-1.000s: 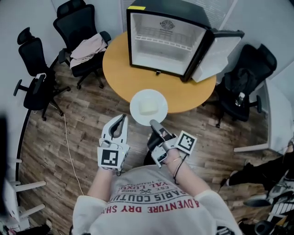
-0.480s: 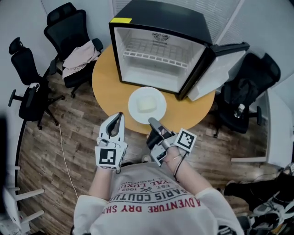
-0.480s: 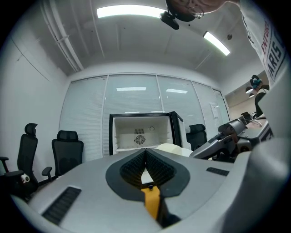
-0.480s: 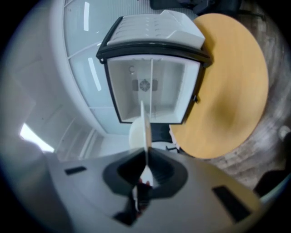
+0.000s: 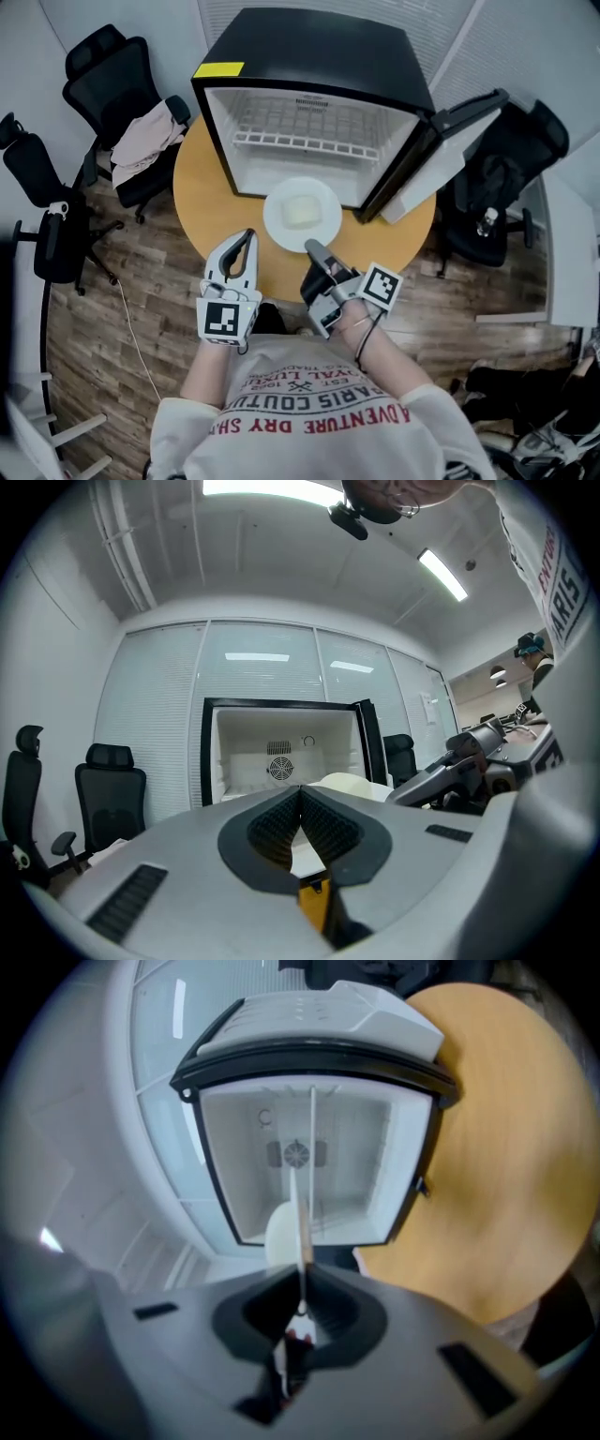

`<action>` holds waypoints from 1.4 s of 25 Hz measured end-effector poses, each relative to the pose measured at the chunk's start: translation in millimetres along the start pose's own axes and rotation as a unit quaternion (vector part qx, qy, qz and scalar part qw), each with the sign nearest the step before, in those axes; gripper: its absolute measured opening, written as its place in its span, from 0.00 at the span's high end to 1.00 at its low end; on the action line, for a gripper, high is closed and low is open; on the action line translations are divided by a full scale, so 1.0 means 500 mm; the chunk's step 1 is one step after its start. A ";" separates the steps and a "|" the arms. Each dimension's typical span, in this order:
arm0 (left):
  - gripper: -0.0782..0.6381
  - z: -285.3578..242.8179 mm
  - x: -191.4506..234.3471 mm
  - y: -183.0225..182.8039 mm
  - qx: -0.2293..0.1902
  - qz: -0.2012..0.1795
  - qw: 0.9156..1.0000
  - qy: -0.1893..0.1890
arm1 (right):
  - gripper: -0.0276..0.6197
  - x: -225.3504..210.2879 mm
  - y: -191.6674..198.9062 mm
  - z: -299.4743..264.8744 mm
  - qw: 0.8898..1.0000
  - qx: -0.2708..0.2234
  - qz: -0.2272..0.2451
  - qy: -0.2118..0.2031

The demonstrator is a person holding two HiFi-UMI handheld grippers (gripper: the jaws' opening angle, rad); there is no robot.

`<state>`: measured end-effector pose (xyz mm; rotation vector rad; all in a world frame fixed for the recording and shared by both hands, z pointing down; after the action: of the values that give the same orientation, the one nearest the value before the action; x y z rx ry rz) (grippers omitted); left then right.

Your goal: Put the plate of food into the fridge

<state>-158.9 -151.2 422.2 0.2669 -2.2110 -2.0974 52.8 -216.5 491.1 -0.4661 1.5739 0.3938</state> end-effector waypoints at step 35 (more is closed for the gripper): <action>0.85 -0.320 0.252 0.005 -0.005 0.001 0.992 0.125 | 0.89 0.024 -0.174 -0.321 0.980 -0.199 -0.015 0.018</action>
<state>-254.3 -331.2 426.2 0.4962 -2.0540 -1.9521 -39.3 -374.6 490.9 -0.8062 1.5237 0.6848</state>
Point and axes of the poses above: the fingertips, and each gripper's own axes: z backward along the fingers, x to its left, y out of its underside, the point moved 10 cm from there along z, backward along the fingers, and after that the axes turned 3 degrees about x, right-handed, at the moved point
